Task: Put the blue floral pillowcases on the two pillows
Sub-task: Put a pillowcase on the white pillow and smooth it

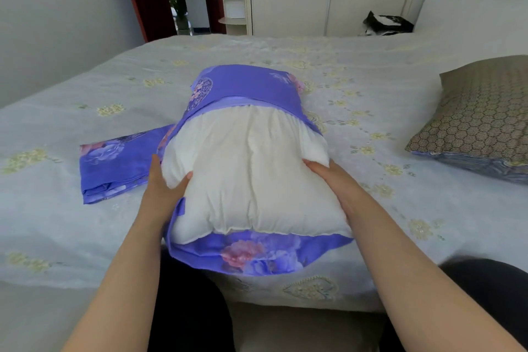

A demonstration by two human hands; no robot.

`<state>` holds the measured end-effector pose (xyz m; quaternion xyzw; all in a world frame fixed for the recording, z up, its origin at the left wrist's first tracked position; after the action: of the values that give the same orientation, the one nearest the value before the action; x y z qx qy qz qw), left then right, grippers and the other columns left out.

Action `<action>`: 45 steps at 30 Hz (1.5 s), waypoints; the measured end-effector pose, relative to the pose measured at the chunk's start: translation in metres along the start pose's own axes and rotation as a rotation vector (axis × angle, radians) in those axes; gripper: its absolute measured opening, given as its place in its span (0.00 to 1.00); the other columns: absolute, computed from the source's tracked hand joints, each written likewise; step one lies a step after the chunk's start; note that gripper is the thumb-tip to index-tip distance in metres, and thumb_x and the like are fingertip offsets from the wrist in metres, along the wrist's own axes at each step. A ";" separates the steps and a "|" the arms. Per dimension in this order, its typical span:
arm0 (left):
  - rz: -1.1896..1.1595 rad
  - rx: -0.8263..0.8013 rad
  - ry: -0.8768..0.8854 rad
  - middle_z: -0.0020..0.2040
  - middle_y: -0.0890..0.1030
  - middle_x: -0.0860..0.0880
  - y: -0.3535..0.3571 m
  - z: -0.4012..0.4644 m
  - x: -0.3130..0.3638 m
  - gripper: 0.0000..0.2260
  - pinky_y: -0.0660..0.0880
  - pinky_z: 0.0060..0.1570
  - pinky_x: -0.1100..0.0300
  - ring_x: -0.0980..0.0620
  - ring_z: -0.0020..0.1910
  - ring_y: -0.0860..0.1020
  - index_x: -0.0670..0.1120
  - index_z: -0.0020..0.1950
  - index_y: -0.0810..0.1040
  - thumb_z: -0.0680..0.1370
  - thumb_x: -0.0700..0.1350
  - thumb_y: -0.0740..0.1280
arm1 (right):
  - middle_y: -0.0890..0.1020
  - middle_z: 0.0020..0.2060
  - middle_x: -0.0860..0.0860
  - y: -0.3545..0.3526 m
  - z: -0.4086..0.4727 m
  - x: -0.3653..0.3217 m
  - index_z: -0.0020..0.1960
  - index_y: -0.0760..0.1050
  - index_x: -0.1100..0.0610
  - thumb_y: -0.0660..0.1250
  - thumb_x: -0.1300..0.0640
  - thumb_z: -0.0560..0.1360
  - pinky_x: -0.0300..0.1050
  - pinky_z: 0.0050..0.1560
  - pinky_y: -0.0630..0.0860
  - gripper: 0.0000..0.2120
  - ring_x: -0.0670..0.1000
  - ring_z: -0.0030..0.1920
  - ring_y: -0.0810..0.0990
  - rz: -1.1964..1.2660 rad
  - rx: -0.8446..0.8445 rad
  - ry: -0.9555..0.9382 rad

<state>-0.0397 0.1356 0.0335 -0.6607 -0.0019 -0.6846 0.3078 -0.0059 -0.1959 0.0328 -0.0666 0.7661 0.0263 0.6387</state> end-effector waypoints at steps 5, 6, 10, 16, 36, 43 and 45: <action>-0.117 -0.082 0.329 0.76 0.49 0.61 0.043 -0.033 0.037 0.39 0.53 0.69 0.70 0.68 0.73 0.52 0.60 0.74 0.45 0.76 0.39 0.69 | 0.76 0.57 0.43 -0.035 -0.027 -0.065 0.68 0.67 0.51 0.74 0.58 0.70 0.24 0.49 0.69 0.30 0.41 0.52 0.76 -0.215 0.165 -0.386; -0.129 -0.108 0.363 0.73 0.48 0.66 0.059 -0.044 0.040 0.38 0.53 0.65 0.77 0.75 0.69 0.52 0.60 0.73 0.45 0.77 0.37 0.67 | 0.76 0.54 0.43 -0.049 -0.035 -0.078 0.67 0.68 0.51 0.73 0.58 0.72 0.22 0.44 0.68 0.26 0.41 0.50 0.75 -0.309 0.251 -0.442; -0.010 -0.300 0.316 0.75 0.55 0.61 0.121 -0.067 0.036 0.28 0.56 0.65 0.69 0.66 0.69 0.60 0.62 0.74 0.49 0.81 0.47 0.60 | 0.78 0.57 0.54 -0.117 -0.035 -0.073 0.65 0.67 0.54 0.67 0.43 0.73 0.45 0.49 0.69 0.25 0.56 0.58 0.76 -0.920 0.482 -0.196; 0.486 -0.495 0.129 0.75 0.61 0.42 0.131 -0.043 0.031 0.29 0.64 0.65 0.51 0.40 0.68 0.69 0.62 0.75 0.37 0.81 0.58 0.53 | 0.66 0.69 0.57 -0.141 -0.037 -0.054 0.72 0.59 0.54 0.64 0.39 0.73 0.56 0.63 0.65 0.35 0.61 0.67 0.66 -1.395 0.618 0.155; 0.404 0.021 0.415 0.52 0.79 0.42 0.196 0.053 0.129 0.10 0.67 0.50 0.52 0.40 0.53 0.75 0.43 0.53 0.78 0.79 0.46 0.61 | 0.40 0.77 0.45 -0.017 0.053 -0.009 0.76 0.47 0.41 0.43 0.34 0.78 0.56 0.72 0.33 0.28 0.49 0.76 0.36 -1.372 0.197 -0.233; 0.369 -0.061 0.668 0.38 0.78 0.41 0.207 -0.030 0.131 0.13 0.65 0.36 0.53 0.42 0.38 0.75 0.45 0.43 0.69 0.79 0.51 0.51 | 0.50 0.77 0.48 -0.014 0.062 0.000 0.74 0.57 0.42 0.46 0.42 0.79 0.58 0.74 0.40 0.24 0.51 0.77 0.43 -1.349 0.338 -0.291; 0.459 -0.033 0.637 0.38 0.79 0.42 0.201 -0.027 0.112 0.18 0.69 0.38 0.53 0.41 0.40 0.77 0.45 0.46 0.75 0.79 0.57 0.54 | 0.65 0.73 0.52 -0.011 0.047 -0.008 0.67 0.71 0.47 0.51 0.43 0.75 0.57 0.71 0.54 0.23 0.55 0.74 0.60 -1.233 0.496 -0.476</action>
<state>0.0275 -0.0852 0.0506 -0.4032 0.2527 -0.7687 0.4273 0.0432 -0.2004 0.0329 -0.3334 0.4116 -0.5021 0.6836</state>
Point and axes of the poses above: each hand's wrist, its own z-axis towards the middle knuckle, its own y-axis out of the palm, x = y × z, the point moved 7 cm from there along z, towards the middle knuckle
